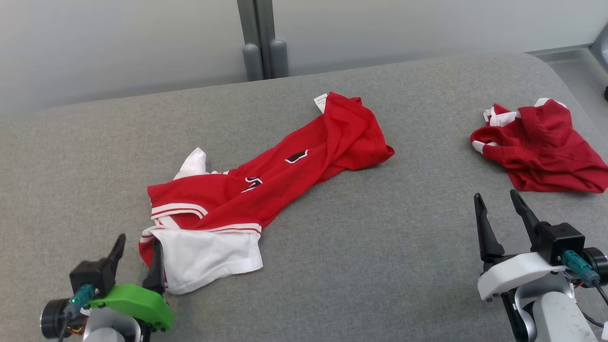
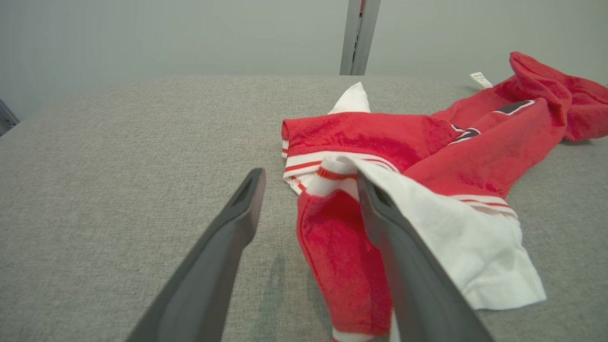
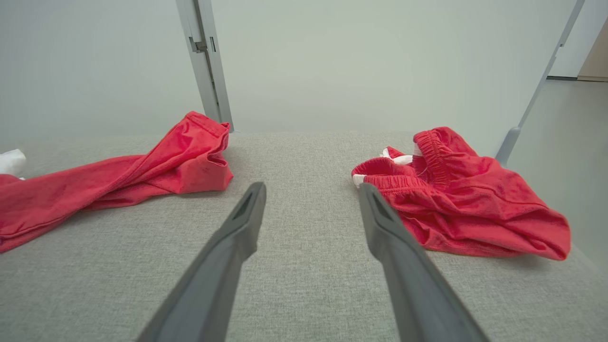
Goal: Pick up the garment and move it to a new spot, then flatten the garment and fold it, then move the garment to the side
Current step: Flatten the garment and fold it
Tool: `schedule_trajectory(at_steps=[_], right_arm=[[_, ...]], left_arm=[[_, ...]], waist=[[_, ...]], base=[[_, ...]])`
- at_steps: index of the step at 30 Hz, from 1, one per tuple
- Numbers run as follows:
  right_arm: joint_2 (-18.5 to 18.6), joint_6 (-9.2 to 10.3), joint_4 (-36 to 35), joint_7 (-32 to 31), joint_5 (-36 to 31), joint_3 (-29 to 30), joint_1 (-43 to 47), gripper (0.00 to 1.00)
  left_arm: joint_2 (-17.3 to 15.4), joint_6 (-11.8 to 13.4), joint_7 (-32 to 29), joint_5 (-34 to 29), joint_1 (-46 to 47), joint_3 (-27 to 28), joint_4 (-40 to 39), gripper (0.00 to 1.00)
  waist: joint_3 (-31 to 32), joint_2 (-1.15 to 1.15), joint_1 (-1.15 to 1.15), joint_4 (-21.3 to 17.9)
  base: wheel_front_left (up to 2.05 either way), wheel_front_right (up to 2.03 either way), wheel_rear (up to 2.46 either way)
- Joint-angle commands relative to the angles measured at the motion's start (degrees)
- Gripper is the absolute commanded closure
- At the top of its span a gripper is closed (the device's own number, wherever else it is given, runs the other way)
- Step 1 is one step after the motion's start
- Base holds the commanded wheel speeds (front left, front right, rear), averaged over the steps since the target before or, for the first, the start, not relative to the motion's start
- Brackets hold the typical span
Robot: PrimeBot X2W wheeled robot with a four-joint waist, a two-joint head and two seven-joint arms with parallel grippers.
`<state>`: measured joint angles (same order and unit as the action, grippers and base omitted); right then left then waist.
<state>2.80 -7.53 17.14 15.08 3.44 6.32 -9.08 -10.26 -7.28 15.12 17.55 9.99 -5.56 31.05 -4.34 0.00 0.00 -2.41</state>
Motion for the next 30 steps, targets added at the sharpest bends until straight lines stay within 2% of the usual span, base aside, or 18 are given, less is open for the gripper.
schedule_trajectory(at_steps=[1,10,18,25,30], right_arm=[[0.20,0.09,-0.10,0.11,0.03,-0.02,-0.68,0.00],[0.19,0.09,-0.39,0.11,-0.82,-0.63,-2.50,0.00],[0.19,0.09,1.63,0.11,-3.90,-2.82,-6.65,0.00],[0.82,0.09,8.55,-3.64,-10.01,-5.82,-19.30,0.00],[3.32,0.09,16.69,-8.42,-9.60,-10.13,-32.41,0.00]], left_arm=[[-0.44,0.13,0.02,-0.49,1.47,0.90,0.10,0.00],[-0.64,0.07,0.02,-2.39,3.83,4.56,-3.80,0.00],[3.96,-0.20,0.02,-3.02,0.56,2.35,-11.43,0.00],[6.74,-0.29,0.02,-1.92,-0.35,-0.07,-16.11,0.00],[7.21,-0.31,0.02,-1.37,1.88,-2.58,-18.32,0.00]], waist=[[-0.10,0.00,0.00,0.19],[-0.40,0.00,0.00,0.95],[-1.48,0.00,0.00,2.10],[-5.53,0.00,0.00,5.04],[-10.00,0.00,0.00,8.79]], base=[[0.00,0.00,0.00],[0.00,0.00,0.00],[0.00,0.00,0.00],[0.00,0.00,0.00],[0.00,0.00,0.00]])
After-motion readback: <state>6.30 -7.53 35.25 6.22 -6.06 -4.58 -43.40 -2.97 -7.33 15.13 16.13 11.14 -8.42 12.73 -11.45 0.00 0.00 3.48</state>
